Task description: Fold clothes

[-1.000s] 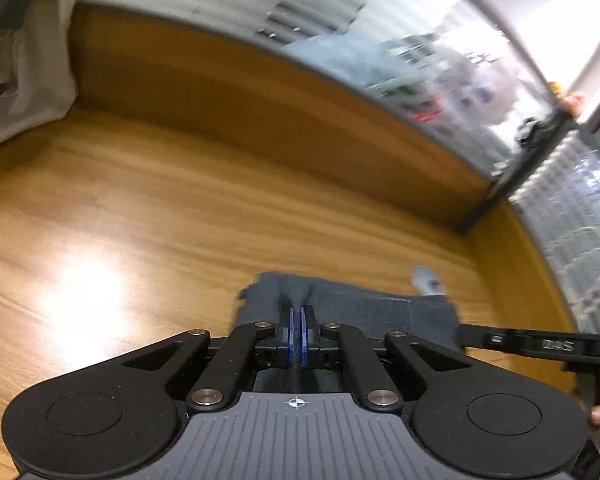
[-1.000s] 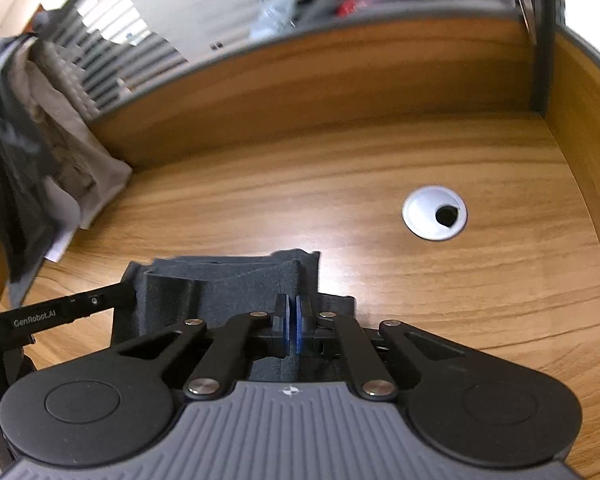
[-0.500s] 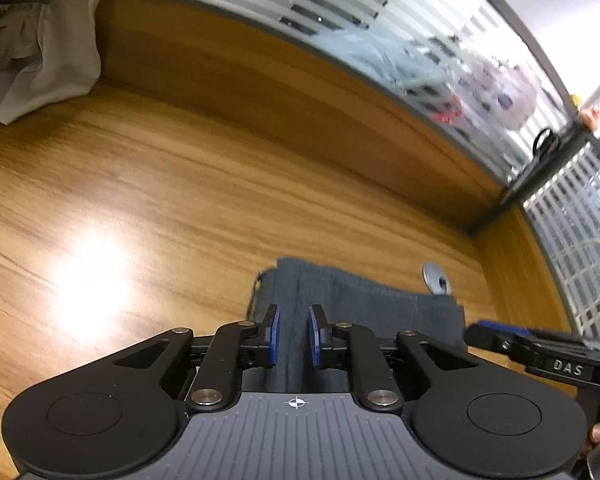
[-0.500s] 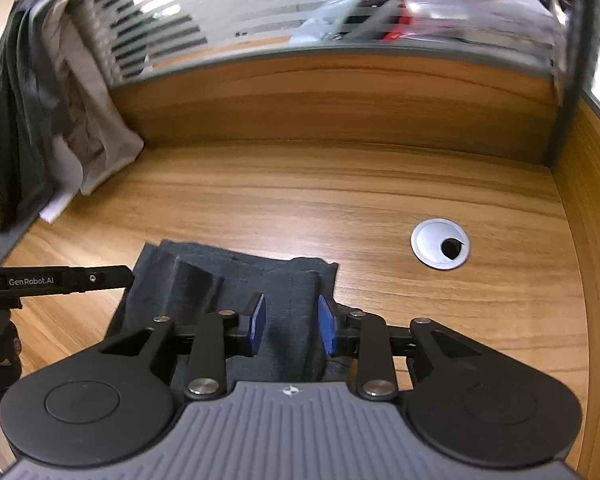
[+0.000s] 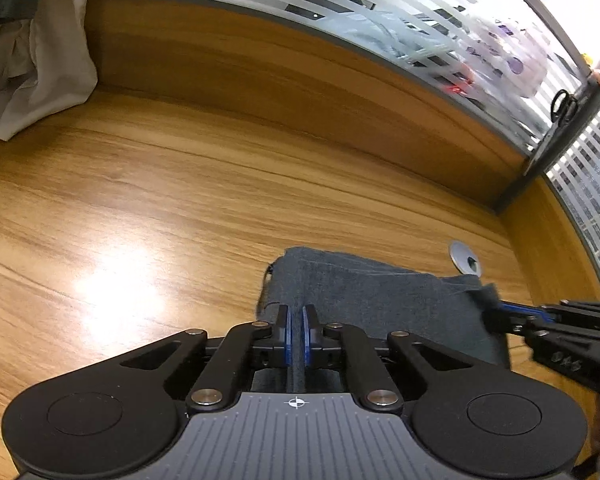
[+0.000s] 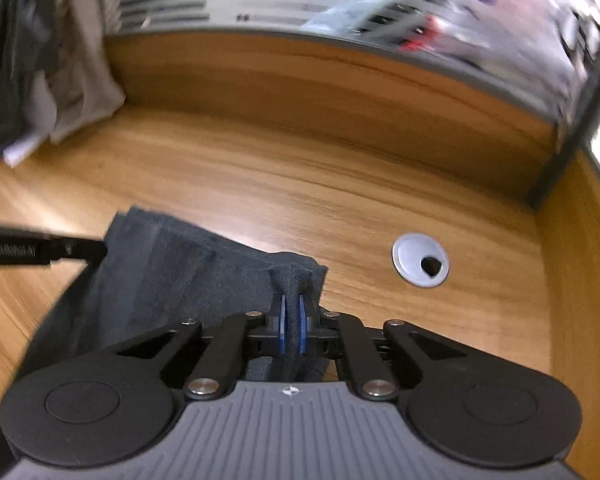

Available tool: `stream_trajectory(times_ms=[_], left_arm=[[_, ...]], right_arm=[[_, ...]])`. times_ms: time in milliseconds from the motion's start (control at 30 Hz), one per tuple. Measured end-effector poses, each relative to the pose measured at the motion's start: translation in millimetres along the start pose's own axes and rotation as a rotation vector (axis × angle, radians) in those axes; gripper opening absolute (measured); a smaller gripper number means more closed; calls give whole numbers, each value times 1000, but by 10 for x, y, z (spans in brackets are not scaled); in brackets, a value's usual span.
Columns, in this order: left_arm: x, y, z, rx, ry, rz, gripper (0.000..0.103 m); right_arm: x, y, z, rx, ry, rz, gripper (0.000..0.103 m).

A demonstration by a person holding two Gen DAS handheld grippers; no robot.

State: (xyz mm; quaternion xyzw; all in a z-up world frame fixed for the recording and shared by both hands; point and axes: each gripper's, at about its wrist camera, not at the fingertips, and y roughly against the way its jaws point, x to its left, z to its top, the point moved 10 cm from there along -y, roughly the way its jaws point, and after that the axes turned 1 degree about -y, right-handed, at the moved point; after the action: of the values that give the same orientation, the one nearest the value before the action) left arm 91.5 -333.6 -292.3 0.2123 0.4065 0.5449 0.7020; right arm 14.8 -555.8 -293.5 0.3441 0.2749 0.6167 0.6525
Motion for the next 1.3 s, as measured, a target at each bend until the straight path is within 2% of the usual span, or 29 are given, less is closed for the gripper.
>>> stream_trajectory(times_ms=[100,233,267,333,367,400,533,633,800,833,867,900,933,1000,1100,1300], left_arm=[[72,2,20,-6,25,-3,8],[176,77,54,-3,129,-80,11],[185,104,51,0,142,-99,12],[177,169,18,14,150,-133,27],[172,197,-14,24,147,-145,32],[166,226,-53,33,143,-156,40],[159,346,-293,80,134,-183,58],[138,383,-502,125,131,-198,64],[92,284,-779,185,72,-159,62],[83,270,-797,178,50,-146,54],[73,256,-812,173,27,-135,48],[63,249,-818,167,16,-135,39],[58,245,-822,160,15,-138,31],[50,226,-817,146,15,-139,26],[59,178,-752,122,22,-125,23],[56,-153,-318,91,61,-103,23]], right_arm=[[-137,-12,-54,5,-63,17,8],[-241,75,-27,-18,-156,57,12],[-257,93,-34,-15,-177,71,18],[-288,147,-77,-4,-223,96,32],[-303,176,-101,2,-248,109,42],[-324,208,-138,11,-276,127,51],[-358,307,-378,48,-337,160,60],[-330,323,-622,91,-354,175,66],[-176,183,-946,172,-344,193,65],[-141,161,-991,179,-340,196,64],[-113,150,-1018,178,-336,198,57],[-82,141,-1030,174,-334,205,43],[-47,131,-1038,170,-334,216,33],[-29,102,-1022,160,-338,201,17],[-54,31,-915,135,-357,191,13],[-260,-229,-543,98,-427,176,13]])
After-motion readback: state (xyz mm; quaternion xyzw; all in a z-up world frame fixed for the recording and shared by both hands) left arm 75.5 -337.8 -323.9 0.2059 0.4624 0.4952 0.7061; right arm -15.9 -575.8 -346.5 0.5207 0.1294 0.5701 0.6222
